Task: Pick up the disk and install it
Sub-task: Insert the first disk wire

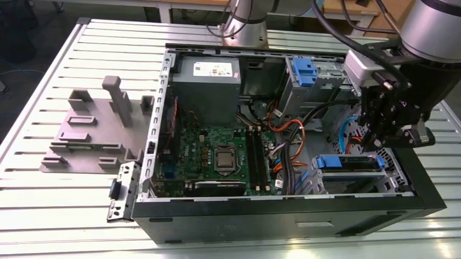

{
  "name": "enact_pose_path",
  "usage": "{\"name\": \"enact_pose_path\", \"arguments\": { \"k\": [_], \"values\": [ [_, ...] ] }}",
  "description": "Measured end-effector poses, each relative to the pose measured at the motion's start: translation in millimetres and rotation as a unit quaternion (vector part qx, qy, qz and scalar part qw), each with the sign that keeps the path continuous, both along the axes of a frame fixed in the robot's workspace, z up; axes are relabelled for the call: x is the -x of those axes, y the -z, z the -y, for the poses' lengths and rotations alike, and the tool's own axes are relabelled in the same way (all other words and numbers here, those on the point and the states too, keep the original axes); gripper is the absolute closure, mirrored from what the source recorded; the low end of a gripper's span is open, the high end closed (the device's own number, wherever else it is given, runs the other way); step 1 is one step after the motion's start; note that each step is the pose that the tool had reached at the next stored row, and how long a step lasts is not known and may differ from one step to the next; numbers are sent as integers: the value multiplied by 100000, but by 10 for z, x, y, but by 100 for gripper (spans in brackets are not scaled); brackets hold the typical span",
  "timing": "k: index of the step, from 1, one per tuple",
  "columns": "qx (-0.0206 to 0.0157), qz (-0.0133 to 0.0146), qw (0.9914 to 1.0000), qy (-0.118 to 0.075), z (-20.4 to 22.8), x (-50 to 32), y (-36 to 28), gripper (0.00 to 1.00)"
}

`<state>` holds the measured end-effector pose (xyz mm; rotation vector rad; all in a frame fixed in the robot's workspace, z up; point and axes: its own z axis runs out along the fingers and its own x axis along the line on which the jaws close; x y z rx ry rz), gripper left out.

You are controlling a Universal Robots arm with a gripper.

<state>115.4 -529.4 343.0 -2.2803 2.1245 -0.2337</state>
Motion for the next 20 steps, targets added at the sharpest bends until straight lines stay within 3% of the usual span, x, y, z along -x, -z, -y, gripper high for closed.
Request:
{"name": "enact_pose_path", "arguments": {
  "k": [3, 9, 20],
  "values": [
    [-101, 108, 100000, 61, 23, 10, 15, 83],
    [-1820, 278, 99983, 66, 105, 45, 38, 83],
    [-1966, 1005, 99974, 617, 138, 90, 80, 83]
  ]
}}
